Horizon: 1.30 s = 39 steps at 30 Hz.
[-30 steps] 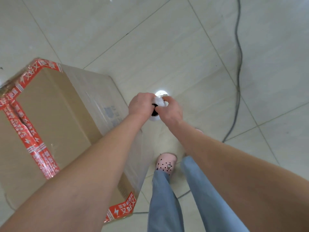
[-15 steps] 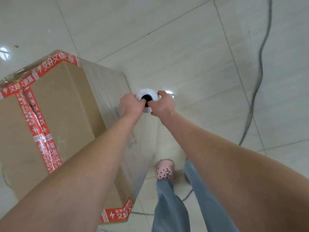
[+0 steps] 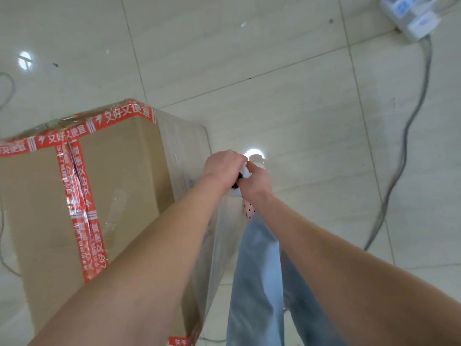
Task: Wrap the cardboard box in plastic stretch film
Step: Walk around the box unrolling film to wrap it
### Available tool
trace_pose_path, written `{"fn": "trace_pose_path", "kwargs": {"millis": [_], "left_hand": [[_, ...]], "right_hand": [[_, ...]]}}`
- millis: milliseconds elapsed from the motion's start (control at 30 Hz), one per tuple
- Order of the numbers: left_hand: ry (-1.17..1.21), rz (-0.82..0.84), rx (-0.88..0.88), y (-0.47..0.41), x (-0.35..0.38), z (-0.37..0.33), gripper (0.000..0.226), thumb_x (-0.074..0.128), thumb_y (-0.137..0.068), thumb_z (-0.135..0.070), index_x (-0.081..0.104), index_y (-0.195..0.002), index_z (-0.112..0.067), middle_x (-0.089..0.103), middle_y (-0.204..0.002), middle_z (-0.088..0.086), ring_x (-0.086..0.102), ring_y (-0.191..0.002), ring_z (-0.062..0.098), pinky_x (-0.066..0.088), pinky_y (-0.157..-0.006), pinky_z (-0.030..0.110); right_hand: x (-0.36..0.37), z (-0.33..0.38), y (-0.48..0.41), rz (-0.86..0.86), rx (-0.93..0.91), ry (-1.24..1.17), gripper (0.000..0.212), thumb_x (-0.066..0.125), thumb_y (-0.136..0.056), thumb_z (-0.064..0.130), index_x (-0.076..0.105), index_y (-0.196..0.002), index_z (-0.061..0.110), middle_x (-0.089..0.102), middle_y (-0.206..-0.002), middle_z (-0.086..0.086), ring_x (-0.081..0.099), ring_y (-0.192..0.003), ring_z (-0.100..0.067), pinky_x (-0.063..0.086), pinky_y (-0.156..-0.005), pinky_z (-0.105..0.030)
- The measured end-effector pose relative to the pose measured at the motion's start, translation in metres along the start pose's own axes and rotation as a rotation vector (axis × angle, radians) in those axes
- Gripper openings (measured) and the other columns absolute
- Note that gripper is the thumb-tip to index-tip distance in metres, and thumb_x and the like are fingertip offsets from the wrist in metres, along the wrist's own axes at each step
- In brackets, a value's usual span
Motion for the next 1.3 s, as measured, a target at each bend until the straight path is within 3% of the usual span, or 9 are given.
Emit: {"fn": "trace_pose_path", "kwargs": {"millis": [167, 333, 433, 533, 633, 767, 900, 1100, 1300], "left_hand": [[-0.060, -0.011, -0.051, -0.010, -0.016, 0.020, 0.013, 0.056, -0.076, -0.010, 0.066, -0.084, -0.010, 0.065, -0.089, 0.009, 0.061, -0.081, 0.029, 0.039, -0.060, 0.027], [0.265, -0.079, -0.344, -0.016, -0.024, 0.071, 0.017, 0.058, -0.081, -0.019, 0.069, -0.091, -0.010, 0.067, -0.093, 0.010, 0.062, -0.087, 0.029, 0.040, -0.063, 0.027], [0.431, -0.100, -0.472, -0.018, -0.024, 0.096, 0.023, 0.060, -0.082, -0.026, 0.069, -0.090, -0.006, 0.069, -0.093, 0.014, 0.064, -0.088, 0.030, 0.040, -0.062, 0.027], [0.540, -0.102, -0.538, -0.019, -0.022, 0.112, 0.023, 0.060, -0.082, -0.029, 0.065, -0.081, -0.007, 0.068, -0.087, 0.014, 0.059, -0.075, 0.028, 0.039, -0.059, 0.027], [0.463, -0.096, -0.443, -0.024, -0.028, 0.107, 0.020, 0.058, -0.083, -0.029, 0.060, -0.084, -0.009, 0.067, -0.092, 0.013, 0.057, -0.076, 0.028, 0.039, -0.060, 0.028], [0.220, -0.124, -0.069, -0.034, -0.055, 0.076, 0.035, 0.055, -0.082, -0.017, 0.061, -0.117, -0.020, 0.066, -0.109, 0.008, 0.060, -0.101, 0.030, 0.049, -0.079, 0.034], [-0.065, -0.055, 0.072, -0.045, -0.066, 0.054, 0.023, 0.053, -0.077, -0.010, 0.066, -0.096, -0.015, 0.063, -0.089, 0.006, 0.060, -0.085, 0.029, 0.040, -0.063, 0.029], [0.267, -0.123, -0.214, -0.052, -0.079, 0.091, 0.012, 0.054, -0.075, -0.009, 0.066, -0.080, -0.008, 0.066, -0.086, 0.011, 0.062, -0.083, 0.031, 0.043, -0.061, 0.029], [0.643, -0.131, -0.472, -0.055, -0.075, 0.132, 0.025, 0.060, -0.080, -0.025, 0.067, -0.088, -0.002, 0.070, -0.088, 0.015, 0.066, -0.080, 0.030, 0.044, -0.059, 0.028]], "right_hand": [[-0.003, 0.019, -0.011, -0.053, 0.026, -0.032, 0.055, 0.054, -0.085, 0.013, 0.043, -0.138, 0.019, 0.057, -0.126, -0.005, 0.058, -0.095, -0.023, 0.042, -0.072, -0.025], [0.000, 0.033, -0.019, -0.064, 0.089, -0.063, 0.076, 0.065, -0.081, 0.026, 0.026, -0.146, 0.021, 0.053, -0.124, -0.006, 0.051, -0.084, -0.017, 0.042, -0.065, -0.025], [0.009, 0.049, -0.025, -0.038, 0.119, -0.135, 0.073, 0.064, -0.080, 0.026, 0.029, -0.145, 0.022, 0.053, -0.114, -0.004, 0.062, -0.097, -0.023, 0.051, -0.082, -0.033], [0.013, 0.075, -0.036, -0.062, 0.049, -0.097, 0.062, 0.057, -0.081, 0.018, 0.039, -0.140, 0.021, 0.056, -0.116, -0.007, 0.059, -0.090, -0.023, 0.049, -0.072, -0.030], [0.013, 0.086, -0.041, -0.070, 0.024, -0.053, 0.058, 0.057, -0.081, 0.016, 0.044, -0.137, 0.020, 0.051, -0.104, -0.003, 0.054, -0.083, -0.021, 0.044, -0.066, -0.026], [0.014, 0.073, -0.036, -0.063, 0.064, -0.099, 0.063, 0.058, -0.081, 0.018, 0.038, -0.141, 0.024, 0.054, -0.119, -0.002, 0.052, -0.087, -0.017, 0.038, -0.059, -0.021], [0.012, 0.070, -0.039, -0.075, 0.087, -0.111, 0.064, 0.061, -0.079, 0.023, 0.039, -0.139, 0.026, 0.056, -0.118, -0.001, 0.054, -0.085, -0.016, 0.034, -0.052, -0.018], [0.010, 0.092, -0.045, -0.173, 0.042, -0.061, 0.068, 0.064, -0.075, 0.027, 0.037, -0.137, 0.021, 0.049, -0.115, -0.001, 0.052, -0.071, -0.010, 0.036, -0.053, -0.023], [0.002, 0.146, -0.056, -0.296, -0.086, 0.087, 0.038, 0.057, -0.078, 0.023, 0.051, -0.116, 0.027, 0.046, -0.108, 0.001, 0.054, -0.072, -0.016, 0.046, -0.059, -0.029]]}}
Point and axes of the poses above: each hand's wrist, its own y-axis away from the middle knuckle, its own x-axis out of the palm, z = x × y, the point moved 9 cm from there along -y, towards the middle knuckle
